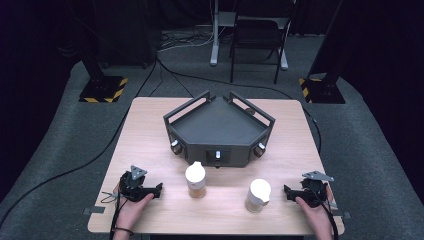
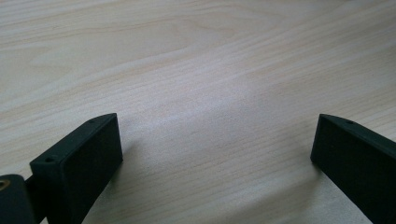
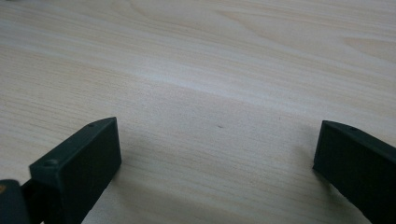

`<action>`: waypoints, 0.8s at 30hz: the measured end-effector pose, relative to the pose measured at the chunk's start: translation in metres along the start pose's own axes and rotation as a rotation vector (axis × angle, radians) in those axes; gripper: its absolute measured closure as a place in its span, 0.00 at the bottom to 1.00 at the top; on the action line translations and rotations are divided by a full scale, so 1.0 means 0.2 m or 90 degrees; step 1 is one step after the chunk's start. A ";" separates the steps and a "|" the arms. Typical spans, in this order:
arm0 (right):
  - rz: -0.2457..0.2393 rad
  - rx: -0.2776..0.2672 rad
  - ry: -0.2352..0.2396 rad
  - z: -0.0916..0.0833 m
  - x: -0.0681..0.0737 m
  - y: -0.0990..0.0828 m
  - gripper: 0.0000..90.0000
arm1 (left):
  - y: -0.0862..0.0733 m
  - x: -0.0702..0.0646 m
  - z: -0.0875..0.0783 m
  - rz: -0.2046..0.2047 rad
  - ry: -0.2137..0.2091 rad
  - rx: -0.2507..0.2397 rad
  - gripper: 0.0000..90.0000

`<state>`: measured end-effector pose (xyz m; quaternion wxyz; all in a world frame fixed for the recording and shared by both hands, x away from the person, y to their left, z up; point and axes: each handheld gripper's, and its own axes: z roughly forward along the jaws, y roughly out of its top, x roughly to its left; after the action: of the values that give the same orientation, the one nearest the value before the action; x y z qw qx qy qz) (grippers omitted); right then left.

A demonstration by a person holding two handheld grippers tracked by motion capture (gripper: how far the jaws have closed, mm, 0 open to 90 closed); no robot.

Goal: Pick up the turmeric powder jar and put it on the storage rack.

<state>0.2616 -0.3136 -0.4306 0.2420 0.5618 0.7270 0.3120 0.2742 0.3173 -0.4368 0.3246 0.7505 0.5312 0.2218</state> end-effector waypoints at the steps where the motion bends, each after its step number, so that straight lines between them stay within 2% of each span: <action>1: 0.000 0.000 0.000 0.00 0.00 0.00 0.00 | 0.00 0.00 0.00 -0.003 0.001 0.001 0.02; 18: 0.004 -0.001 -0.004 0.00 0.01 0.00 0.00 | 0.00 0.00 0.00 0.001 -0.002 0.003 0.01; 24: 0.005 0.000 -0.004 0.00 0.01 0.00 0.00 | -0.01 0.02 -0.01 0.003 -0.012 -0.001 0.02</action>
<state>0.2604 -0.3123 -0.4307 0.2434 0.5657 0.7238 0.3113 0.2726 0.3222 -0.4367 0.3296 0.7535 0.5263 0.2158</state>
